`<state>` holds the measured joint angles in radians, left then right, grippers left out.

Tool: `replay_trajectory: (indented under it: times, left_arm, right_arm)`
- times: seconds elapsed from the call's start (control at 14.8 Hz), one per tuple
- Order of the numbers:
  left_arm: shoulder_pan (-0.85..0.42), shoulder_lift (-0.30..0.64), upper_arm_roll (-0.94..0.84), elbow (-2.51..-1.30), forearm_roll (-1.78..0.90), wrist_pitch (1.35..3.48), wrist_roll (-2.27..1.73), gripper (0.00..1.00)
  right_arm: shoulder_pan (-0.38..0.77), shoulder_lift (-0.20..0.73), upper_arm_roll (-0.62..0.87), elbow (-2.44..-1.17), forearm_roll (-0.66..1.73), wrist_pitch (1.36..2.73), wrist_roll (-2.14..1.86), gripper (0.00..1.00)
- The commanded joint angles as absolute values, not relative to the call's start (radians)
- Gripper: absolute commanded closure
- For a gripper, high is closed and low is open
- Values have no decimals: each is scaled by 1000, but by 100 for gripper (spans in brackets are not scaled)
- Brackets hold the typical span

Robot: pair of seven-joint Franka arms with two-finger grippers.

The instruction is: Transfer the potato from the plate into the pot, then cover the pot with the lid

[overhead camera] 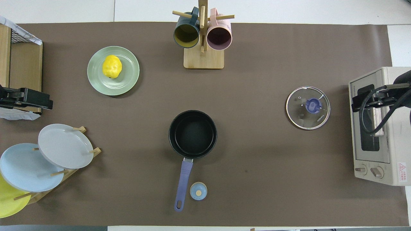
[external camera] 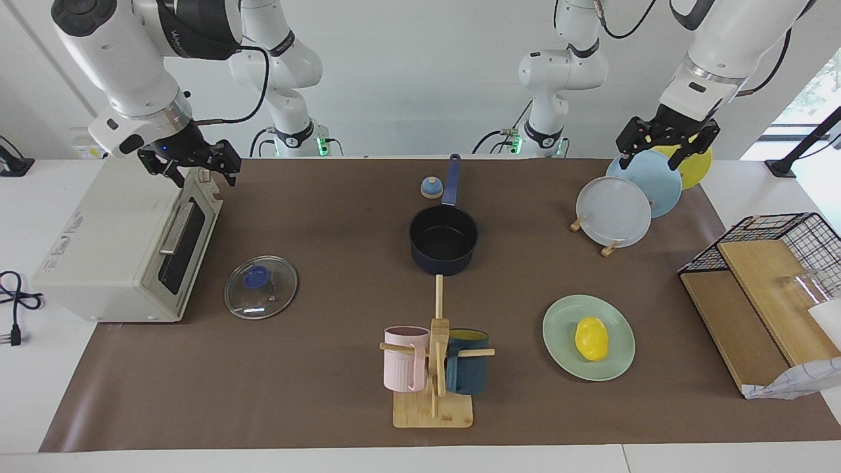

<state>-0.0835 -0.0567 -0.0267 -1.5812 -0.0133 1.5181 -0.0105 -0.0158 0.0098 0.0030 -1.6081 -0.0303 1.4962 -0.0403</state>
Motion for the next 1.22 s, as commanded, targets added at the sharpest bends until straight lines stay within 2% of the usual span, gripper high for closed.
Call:
replay_trajectory:
  times: [0.0, 0.41, 0.68, 1.02, 1.15]
  left_arm:
    - [-78, -84, -28, -1609, -25, 1537, 3, 0]
    - [-71, -87, -28, -1618, -26, 1539, -3, 0]
    - [-81, -75, -29, -1640, -26, 1629, -9, 0]
    - [-123, 93, -31, -1620, -77, 1753, -28, 0]
    - [-159, 222, -29, -1557, -77, 1766, -28, 0]
  right_arm:
    - [-25, 0, 8, -1620, -18, 1500, -25, 0]
    - [-23, 0, 8, -1620, -18, 1499, -25, 0]
    - [-25, 0, 8, -1620, -18, 1500, -25, 0]
    - [-23, 0, 9, -1620, -18, 1502, -31, 0]
    - [-12, 0, 12, -1621, -15, 1506, -35, 0]
